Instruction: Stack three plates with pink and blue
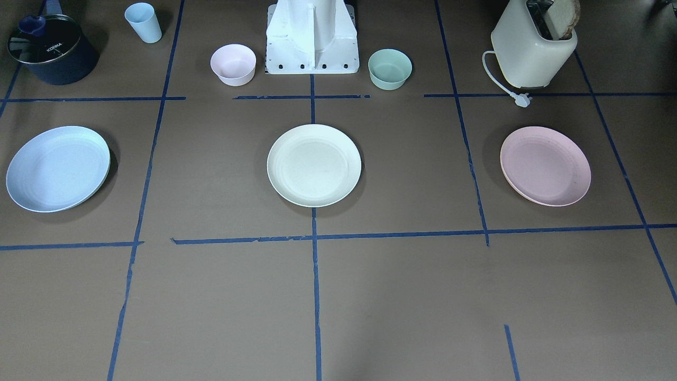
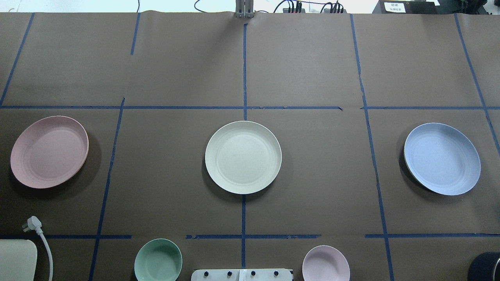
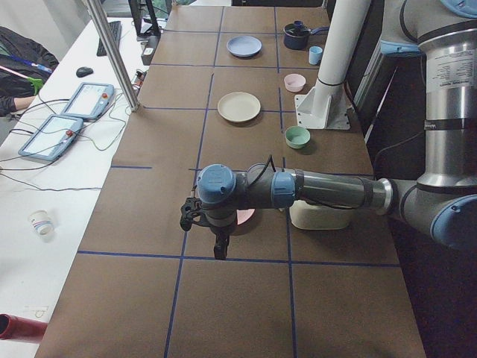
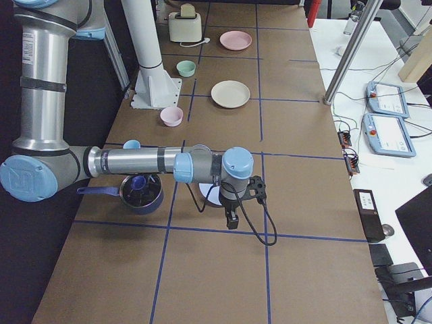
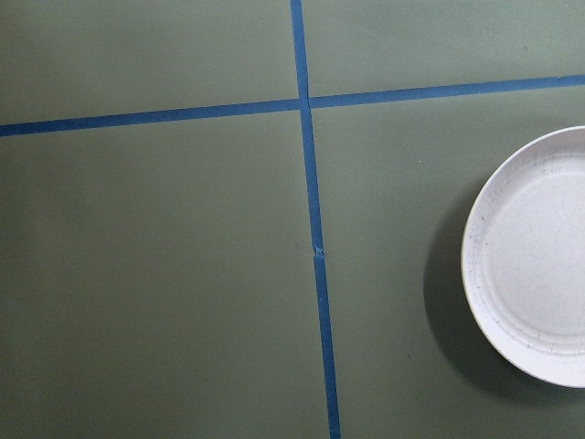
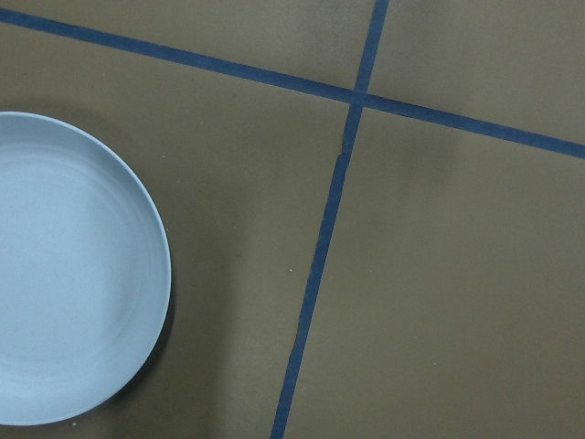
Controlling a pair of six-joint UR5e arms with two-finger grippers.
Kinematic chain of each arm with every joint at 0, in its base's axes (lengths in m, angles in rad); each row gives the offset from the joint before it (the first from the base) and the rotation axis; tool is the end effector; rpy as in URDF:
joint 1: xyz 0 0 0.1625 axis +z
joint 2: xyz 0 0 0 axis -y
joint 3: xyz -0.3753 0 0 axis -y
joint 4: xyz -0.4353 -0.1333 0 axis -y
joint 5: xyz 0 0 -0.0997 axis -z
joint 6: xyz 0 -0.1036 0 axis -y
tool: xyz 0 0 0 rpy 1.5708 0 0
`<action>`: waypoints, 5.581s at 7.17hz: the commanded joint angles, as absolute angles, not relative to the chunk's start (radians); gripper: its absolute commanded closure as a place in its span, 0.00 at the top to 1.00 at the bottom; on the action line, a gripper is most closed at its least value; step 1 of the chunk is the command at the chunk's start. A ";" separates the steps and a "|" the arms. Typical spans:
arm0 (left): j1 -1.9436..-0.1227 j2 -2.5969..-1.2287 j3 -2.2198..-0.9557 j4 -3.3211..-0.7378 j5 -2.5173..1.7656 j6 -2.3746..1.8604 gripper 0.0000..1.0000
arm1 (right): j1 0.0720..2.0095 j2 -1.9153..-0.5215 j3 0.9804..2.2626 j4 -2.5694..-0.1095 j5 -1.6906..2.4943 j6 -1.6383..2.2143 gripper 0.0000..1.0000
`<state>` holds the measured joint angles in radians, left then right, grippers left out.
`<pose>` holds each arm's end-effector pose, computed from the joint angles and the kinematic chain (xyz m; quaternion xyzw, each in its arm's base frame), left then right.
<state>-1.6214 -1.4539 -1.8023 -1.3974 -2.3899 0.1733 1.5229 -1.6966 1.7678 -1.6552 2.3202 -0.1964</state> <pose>-0.0820 -0.4805 0.5619 0.0177 0.3985 0.0445 0.9159 0.0394 -0.4882 0.5810 0.0210 -0.3654 -0.1110 0.9240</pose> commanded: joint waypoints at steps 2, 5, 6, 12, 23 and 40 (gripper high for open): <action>-1.618 -1.450 -1.816 -1.399 -2.387 0.173 1.00 | 1.523 -1.697 1.767 -1.655 2.321 -0.196 1.00; -1.614 -1.468 -1.812 -1.471 -2.390 0.161 1.00 | 1.522 -1.694 1.790 -1.655 2.316 -0.193 1.00; -1.615 -1.467 -1.819 -1.529 -2.394 0.158 1.00 | 1.523 -1.697 1.793 -1.657 2.322 -0.190 1.00; -1.415 -1.460 -1.714 -1.815 -2.413 -0.158 1.00 | 1.519 -1.697 1.749 -1.488 2.370 -0.091 1.00; -1.040 -1.457 -1.445 -2.533 -2.261 -0.876 0.05 | 1.519 -1.703 1.747 -1.488 2.373 -0.091 1.00; -0.523 -2.082 -1.724 -1.914 -1.933 -1.440 0.00 | 1.520 -1.706 1.747 -1.488 2.373 -0.092 1.00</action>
<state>-0.5270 -2.0732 -1.7432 -1.9125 -1.9343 -1.4404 1.5202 -1.7047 1.7463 -1.4880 2.3731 -0.0915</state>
